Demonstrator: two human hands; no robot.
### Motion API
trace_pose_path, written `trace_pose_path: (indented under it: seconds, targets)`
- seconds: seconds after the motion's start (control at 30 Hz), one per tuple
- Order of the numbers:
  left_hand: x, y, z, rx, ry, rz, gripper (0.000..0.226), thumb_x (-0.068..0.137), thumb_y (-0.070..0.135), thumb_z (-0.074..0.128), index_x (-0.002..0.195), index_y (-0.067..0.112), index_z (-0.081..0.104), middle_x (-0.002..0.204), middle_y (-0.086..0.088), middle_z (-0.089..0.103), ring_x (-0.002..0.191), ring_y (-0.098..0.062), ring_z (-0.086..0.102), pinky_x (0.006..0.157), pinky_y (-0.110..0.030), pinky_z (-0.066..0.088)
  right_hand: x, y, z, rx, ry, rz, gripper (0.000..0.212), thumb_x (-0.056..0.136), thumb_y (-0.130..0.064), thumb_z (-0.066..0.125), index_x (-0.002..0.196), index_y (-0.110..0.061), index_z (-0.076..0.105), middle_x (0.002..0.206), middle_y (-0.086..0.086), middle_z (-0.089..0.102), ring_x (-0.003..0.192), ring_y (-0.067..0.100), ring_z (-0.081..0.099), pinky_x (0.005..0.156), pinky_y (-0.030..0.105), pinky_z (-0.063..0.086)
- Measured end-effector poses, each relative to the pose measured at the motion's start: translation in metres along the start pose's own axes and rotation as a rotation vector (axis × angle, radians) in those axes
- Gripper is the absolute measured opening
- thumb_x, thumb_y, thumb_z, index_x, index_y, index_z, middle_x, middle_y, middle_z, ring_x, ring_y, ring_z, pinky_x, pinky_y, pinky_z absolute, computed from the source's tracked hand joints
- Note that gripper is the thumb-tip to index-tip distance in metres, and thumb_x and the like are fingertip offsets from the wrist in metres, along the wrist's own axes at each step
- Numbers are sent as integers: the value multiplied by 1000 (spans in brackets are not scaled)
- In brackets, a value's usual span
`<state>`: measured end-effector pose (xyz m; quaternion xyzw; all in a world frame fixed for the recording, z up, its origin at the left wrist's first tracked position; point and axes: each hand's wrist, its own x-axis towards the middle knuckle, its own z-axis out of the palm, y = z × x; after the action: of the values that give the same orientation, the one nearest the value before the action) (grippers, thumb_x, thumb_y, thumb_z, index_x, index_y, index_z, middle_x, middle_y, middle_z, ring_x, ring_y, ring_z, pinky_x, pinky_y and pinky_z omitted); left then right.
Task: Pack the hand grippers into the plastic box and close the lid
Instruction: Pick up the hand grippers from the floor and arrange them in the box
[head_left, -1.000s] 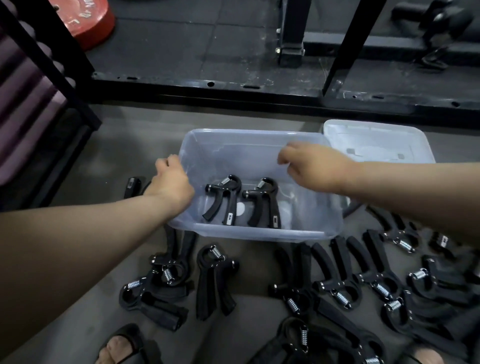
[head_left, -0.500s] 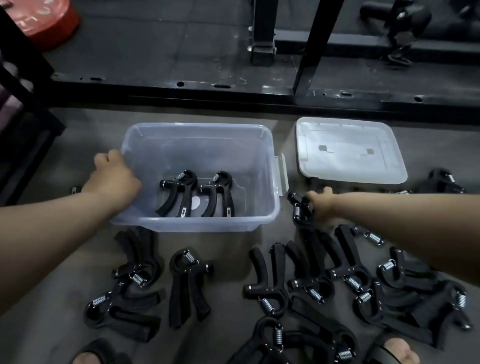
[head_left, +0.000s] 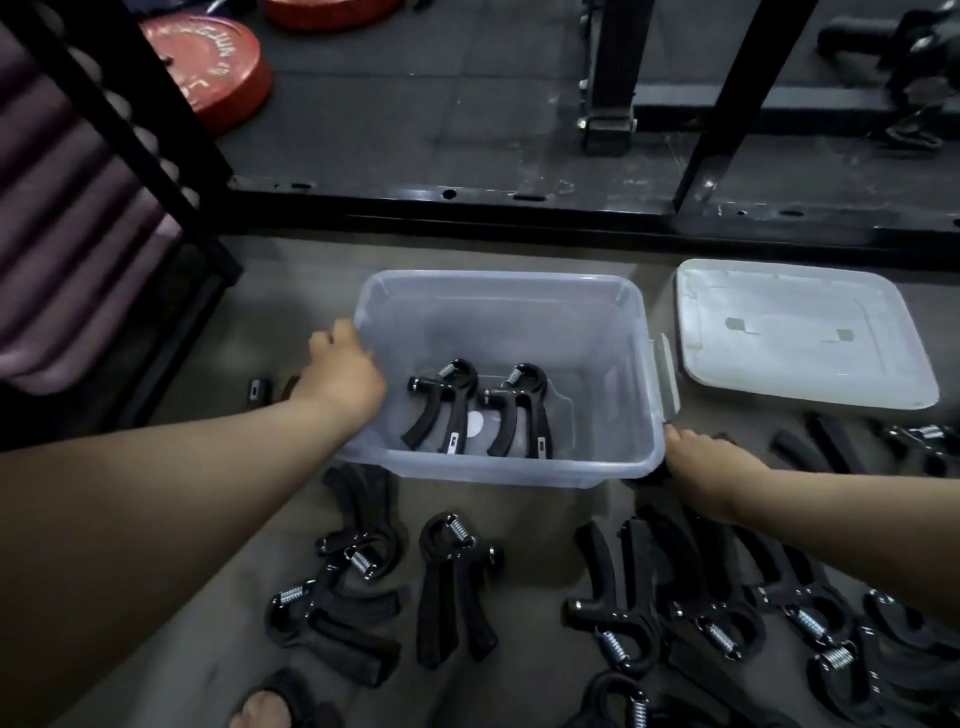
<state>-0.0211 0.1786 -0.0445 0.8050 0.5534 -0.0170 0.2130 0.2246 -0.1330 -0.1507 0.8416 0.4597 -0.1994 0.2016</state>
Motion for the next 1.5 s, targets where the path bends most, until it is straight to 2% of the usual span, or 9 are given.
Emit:
trace_pose_path:
  seconds: [0.17,0.37,0.53,0.67,0.8,0.93,1.1,1.27,1.5]
  targets:
    - [0,0,0,-24,-23,-9,29,97,24,37,124,15,34,133,-15,32,106,-44,52,91,-52,44,-2,-8,11,-91,-29,72,73,91,-35,49,153,-22,13,129,11,35,117,34,40,98,44,37]
    - [-1,1,2,-21,-27,-20,33,97,22,38,129,15,33,137,-14,31,108,-45,52,93,-55,45,-10,5,-5,46,-46,78,81,91,-20,49,153,-36,-1,121,12,33,107,36,52,91,43,42]
    - [-5,4,5,-28,-36,-29,32,97,21,38,128,14,33,135,-15,31,108,-44,51,91,-53,44,-17,3,-4,37,-18,56,51,86,-39,60,125,-12,42,114,10,46,108,35,59,86,36,47]
    - [-7,6,8,-31,-40,-16,33,98,23,38,130,14,32,138,-15,29,109,-44,49,92,-54,43,-25,15,-29,-23,31,-134,76,68,-75,29,107,-16,57,102,9,57,92,30,65,71,29,45]
    - [-7,4,7,-51,-47,-10,34,98,22,38,131,15,31,139,-14,28,107,-44,50,93,-55,44,-30,36,-71,321,-4,93,42,87,-46,45,85,-8,64,77,10,64,69,27,62,62,31,51]
    - [-9,6,6,-49,-38,2,33,98,21,38,131,16,32,137,-14,29,103,-42,50,82,-49,42,-45,81,-122,965,1,429,43,94,-38,59,88,4,64,59,12,53,44,21,48,47,22,40]
    - [-8,6,6,-59,-52,-10,33,97,22,37,128,16,31,136,-14,29,105,-43,49,88,-51,42,-76,102,-187,1437,336,299,37,95,-36,61,108,-1,64,69,5,44,54,16,44,51,27,41]
    - [-17,18,11,-80,-75,-10,26,99,26,38,121,14,33,133,-16,31,104,-43,50,92,-52,42,-83,45,-194,1898,9,168,30,97,-38,54,101,-12,68,75,-2,60,61,7,58,57,19,55]
    - [-35,47,26,-86,-100,54,29,99,22,37,126,12,32,134,-18,31,116,-46,46,97,-50,37,-58,-41,-180,1967,-443,100,24,100,-37,47,98,-19,62,91,3,71,77,16,70,82,40,55]
